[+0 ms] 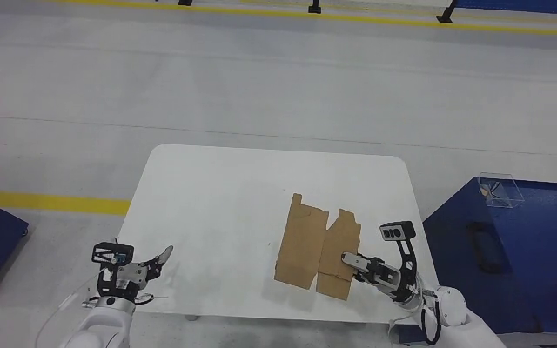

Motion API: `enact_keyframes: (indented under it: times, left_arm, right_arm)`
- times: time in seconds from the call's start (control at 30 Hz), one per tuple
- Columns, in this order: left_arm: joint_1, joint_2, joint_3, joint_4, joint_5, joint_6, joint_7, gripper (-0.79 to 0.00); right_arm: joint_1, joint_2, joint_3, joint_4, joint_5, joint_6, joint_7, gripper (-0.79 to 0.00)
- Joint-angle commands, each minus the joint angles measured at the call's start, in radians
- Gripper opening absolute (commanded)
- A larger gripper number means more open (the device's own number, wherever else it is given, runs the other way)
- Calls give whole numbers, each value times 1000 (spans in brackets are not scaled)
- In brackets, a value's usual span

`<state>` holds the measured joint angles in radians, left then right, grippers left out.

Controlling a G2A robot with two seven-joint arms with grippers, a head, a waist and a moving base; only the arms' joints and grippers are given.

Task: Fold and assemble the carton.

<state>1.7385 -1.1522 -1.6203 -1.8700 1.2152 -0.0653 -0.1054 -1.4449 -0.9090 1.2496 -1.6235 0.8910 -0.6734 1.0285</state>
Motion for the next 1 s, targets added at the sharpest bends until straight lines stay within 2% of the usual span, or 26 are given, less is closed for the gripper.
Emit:
enact_keyframes:
  times: [0.0, 0.13, 0.27, 0.37, 0.5, 0.6, 0.67, 0.73, 0.8, 0.83, 0.87, 0.97]
  left_arm:
    - [17, -2, -21, -81, -277, -45, -156, 0]
    - [-2, -5, -66, -162, -708, -21, -410, 0]
    - [-58, 0, -84, -138, -1171, 20, -744, 0]
    - [-113, 8, -67, -86, -1307, 65, -919, 0]
    - [-176, 14, 15, -11, -1401, 112, -1114, 0]
    - [-200, 17, 57, 22, -1418, 102, -1160, 0]
    - [-205, 17, 84, 27, -1385, 80, -1142, 0]
    - [-214, 18, 108, 39, -1407, 91, -1163, -65]
    - [-221, 20, 126, 45, -1414, 90, -1182, -283]
    - [-224, 21, 136, 48, -1418, 94, -1195, -329]
    - [-228, 22, 143, 50, -1417, 95, -1202, -308]
    - [-234, 25, 161, 51, -1416, 79, -1211, -311]
  right_arm:
    - [2, -2, -3, -9, 2, 34, -8, -785]
    - [10, -8, -24, 6, -54, 63, 5, -785]
    - [21, -18, -72, 21, -99, 77, 41, -785]
    - [33, -27, -113, 30, -128, 81, 62, -785]
    - [50, -39, -157, 44, -151, 88, 68, -785]
    - [63, -47, -183, 58, -178, 88, 75, -785]
    - [73, -51, -196, 67, -217, 77, 76, -785]
    - [79, -56, -208, 74, -236, 68, 62, -785]
    - [84, -60, -215, 80, -236, 65, 59, -785]
    - [87, -61, -216, 84, -240, 62, 58, -785]
    - [90, -63, -218, 88, -243, 61, 58, -785]
    - [98, -66, -223, 97, -248, 58, 61, -785]
